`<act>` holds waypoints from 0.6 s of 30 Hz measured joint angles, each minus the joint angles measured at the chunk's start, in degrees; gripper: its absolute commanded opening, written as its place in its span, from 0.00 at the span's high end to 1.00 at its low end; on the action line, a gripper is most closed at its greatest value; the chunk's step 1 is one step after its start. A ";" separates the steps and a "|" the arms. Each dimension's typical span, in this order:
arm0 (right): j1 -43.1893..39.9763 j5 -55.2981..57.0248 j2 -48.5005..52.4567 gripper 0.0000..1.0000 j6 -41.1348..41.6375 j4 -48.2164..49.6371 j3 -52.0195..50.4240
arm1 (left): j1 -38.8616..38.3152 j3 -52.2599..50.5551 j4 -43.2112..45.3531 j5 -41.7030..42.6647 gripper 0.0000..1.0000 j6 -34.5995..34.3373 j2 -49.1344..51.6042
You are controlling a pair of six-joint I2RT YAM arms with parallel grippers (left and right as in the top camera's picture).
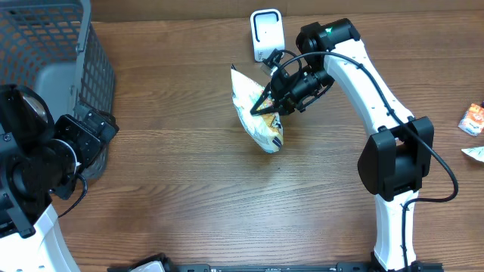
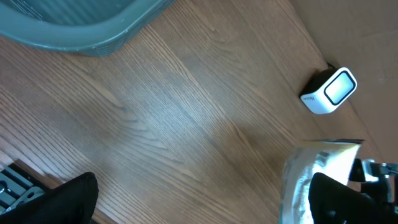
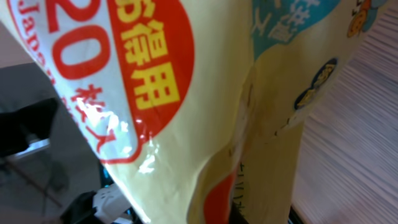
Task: Scan the item barcode
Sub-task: 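Lift the wipes bag up in front of the scanner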
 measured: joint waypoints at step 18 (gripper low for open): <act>1.84 -9.01 0.00 0.96 -1.36 -0.02 0.00 | 0.00 0.00 -0.02 0.00 0.00 0.00 0.00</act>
